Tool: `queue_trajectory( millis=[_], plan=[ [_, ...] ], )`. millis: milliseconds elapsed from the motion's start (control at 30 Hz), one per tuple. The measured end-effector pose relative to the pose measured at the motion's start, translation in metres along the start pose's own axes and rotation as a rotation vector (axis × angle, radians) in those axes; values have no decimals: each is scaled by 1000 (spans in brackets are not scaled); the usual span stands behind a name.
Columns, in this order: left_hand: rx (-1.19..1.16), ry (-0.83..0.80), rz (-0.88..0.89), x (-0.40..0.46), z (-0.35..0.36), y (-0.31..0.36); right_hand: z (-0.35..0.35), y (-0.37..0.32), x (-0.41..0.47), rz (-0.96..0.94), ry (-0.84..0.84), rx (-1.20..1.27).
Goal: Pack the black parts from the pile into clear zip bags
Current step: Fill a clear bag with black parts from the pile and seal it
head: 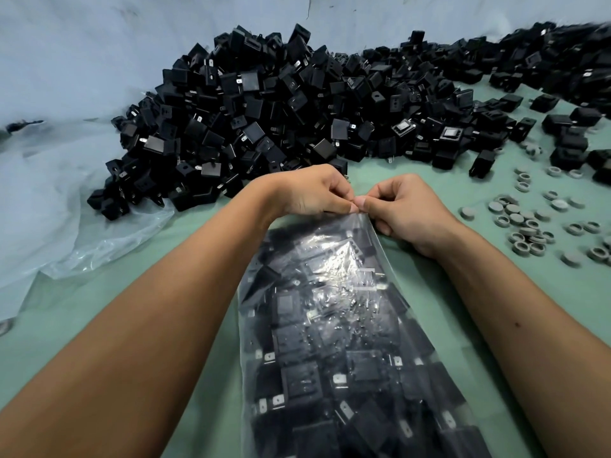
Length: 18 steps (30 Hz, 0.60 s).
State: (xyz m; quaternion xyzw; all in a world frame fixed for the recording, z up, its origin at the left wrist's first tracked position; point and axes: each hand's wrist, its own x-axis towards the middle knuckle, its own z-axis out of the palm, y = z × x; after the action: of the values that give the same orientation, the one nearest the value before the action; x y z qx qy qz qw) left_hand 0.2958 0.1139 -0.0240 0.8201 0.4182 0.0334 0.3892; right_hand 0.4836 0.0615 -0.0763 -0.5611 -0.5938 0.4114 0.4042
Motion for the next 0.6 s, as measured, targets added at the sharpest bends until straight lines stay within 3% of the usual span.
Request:
queue_trajectory(
  millis=[167, 367, 600],
  plan=[
    [-58, -21, -5, 2, 0, -2, -3, 1, 4, 38, -65, 139],
    [-97, -1, -20, 5, -3, -12, -4, 0, 1, 26, -83, 0],
    [20, -75, -56, 1, -10, -3, -3, -7, -5, -1, -47, -16]
  ],
)
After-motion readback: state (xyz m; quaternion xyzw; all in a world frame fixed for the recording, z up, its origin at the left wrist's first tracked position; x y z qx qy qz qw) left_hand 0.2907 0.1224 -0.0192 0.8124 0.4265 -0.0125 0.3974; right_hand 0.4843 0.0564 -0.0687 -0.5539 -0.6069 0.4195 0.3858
